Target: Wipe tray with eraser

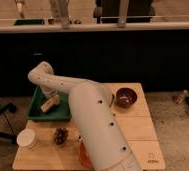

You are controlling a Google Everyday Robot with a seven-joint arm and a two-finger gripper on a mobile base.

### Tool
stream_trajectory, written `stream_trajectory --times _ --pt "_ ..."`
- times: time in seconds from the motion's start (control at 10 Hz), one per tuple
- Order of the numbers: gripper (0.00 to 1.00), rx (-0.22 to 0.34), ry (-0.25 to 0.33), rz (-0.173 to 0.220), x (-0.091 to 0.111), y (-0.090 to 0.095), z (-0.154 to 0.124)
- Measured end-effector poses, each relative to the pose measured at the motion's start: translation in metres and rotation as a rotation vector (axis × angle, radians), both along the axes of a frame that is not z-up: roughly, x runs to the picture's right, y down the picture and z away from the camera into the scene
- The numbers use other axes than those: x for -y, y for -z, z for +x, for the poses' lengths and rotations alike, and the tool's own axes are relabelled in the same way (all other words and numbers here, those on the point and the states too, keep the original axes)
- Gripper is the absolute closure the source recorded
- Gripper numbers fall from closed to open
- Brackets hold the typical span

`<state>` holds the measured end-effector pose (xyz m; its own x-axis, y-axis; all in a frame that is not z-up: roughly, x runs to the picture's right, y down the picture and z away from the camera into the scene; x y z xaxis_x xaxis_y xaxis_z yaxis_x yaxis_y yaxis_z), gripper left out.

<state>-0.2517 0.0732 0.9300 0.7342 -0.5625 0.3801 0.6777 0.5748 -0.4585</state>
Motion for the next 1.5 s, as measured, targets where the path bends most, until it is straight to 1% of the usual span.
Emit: stream_trajectory --times 0.1,0.2,0.3,0.5,0.7,0.8,1.0,1.1,1.3,1.4,1.5 --pt "1.0 0.023 0.033 -0.016 -0.011 0.006 -0.002" --pt "1.0 0.03 0.051 -0.029 -0.018 0.012 0.0" --pt "1.0 0.028 0.075 -0.041 -0.025 0.016 0.007" --pt "1.0 -0.001 0.094 -0.05 -0.029 0.016 0.026" --pt "1.0 -0.061 0.086 -0.043 -0.022 0.01 0.048" --pt "1.0 -0.084 0.08 -0.036 -0.018 0.007 0.054" --pt "1.0 -0.125 0.069 -0.011 -0.004 -0.004 0.061" --pt "1.0 -0.132 0.065 0.003 0.003 -0.009 0.057" --pt "1.0 -0.129 0.065 0.023 0.01 -0.016 0.046" --pt "1.0 -0.114 0.066 0.032 0.011 -0.018 0.038" --pt "1.0 -0.096 0.066 0.031 0.011 -0.018 0.032"
